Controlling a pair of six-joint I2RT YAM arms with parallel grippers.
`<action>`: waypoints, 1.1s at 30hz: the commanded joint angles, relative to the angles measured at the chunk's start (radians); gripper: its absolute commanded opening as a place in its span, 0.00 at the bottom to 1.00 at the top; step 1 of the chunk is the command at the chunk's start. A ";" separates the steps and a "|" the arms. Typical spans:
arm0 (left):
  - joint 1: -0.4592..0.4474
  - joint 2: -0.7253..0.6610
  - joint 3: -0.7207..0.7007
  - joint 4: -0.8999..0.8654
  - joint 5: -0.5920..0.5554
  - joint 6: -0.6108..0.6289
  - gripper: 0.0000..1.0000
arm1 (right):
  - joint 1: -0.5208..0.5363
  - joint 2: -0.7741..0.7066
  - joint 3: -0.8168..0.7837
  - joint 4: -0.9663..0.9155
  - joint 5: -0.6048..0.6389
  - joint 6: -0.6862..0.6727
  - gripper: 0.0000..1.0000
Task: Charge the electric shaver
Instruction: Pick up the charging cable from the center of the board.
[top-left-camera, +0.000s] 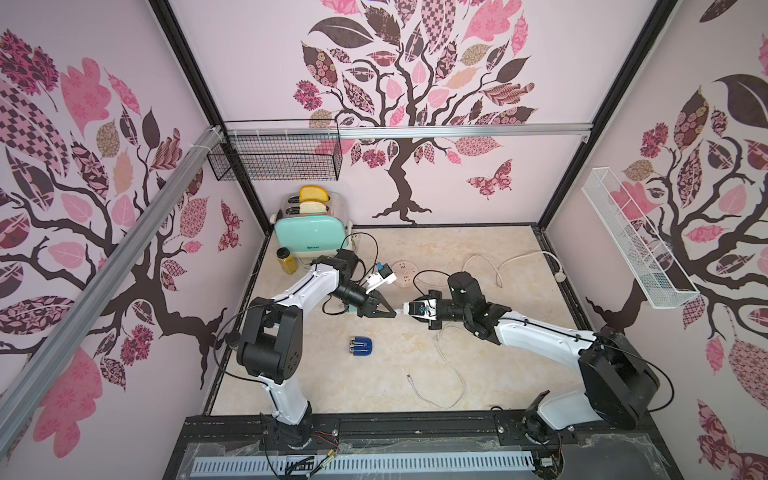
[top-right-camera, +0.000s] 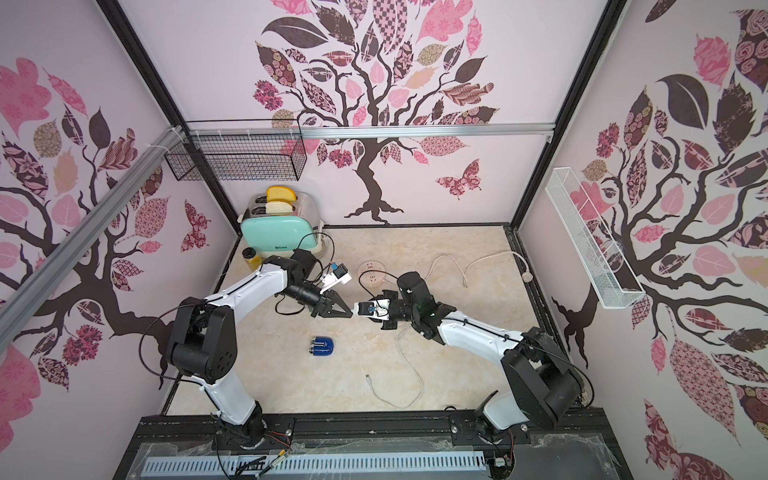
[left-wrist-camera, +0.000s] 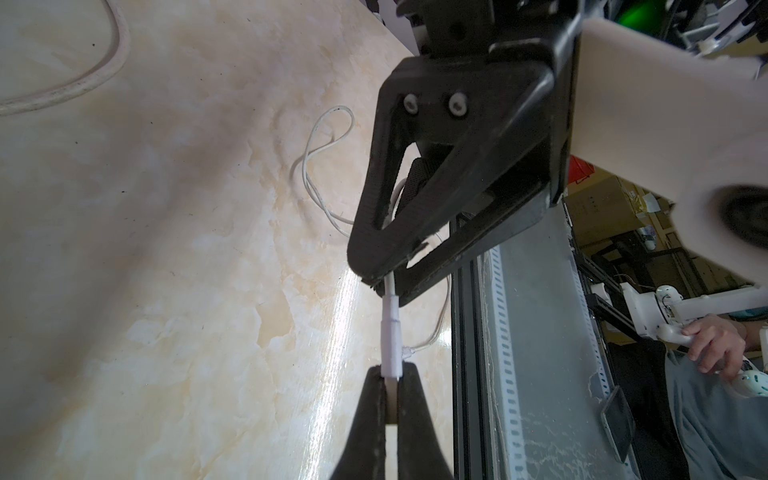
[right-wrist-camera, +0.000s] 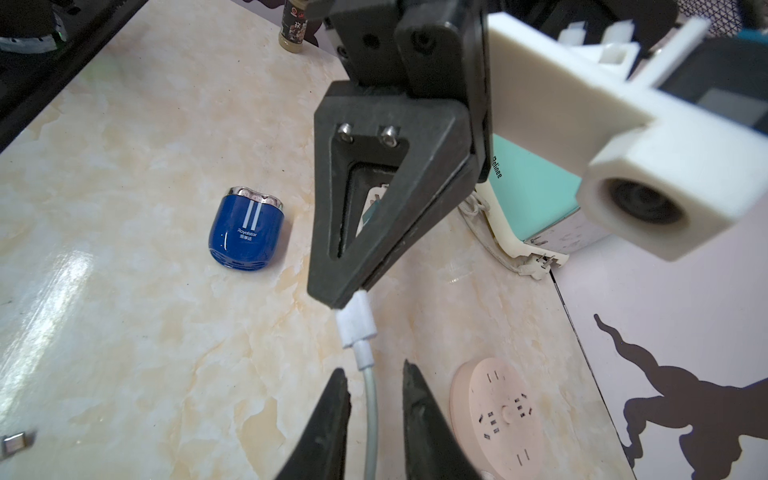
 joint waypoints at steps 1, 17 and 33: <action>-0.005 0.015 0.023 -0.012 0.017 0.019 0.00 | 0.011 0.020 0.046 -0.011 -0.025 -0.005 0.26; -0.011 0.032 0.028 -0.030 0.016 0.026 0.00 | 0.014 0.051 0.065 0.002 -0.023 0.022 0.17; -0.012 0.053 0.037 -0.046 0.020 0.031 0.00 | 0.014 0.036 0.050 -0.002 -0.007 0.054 0.31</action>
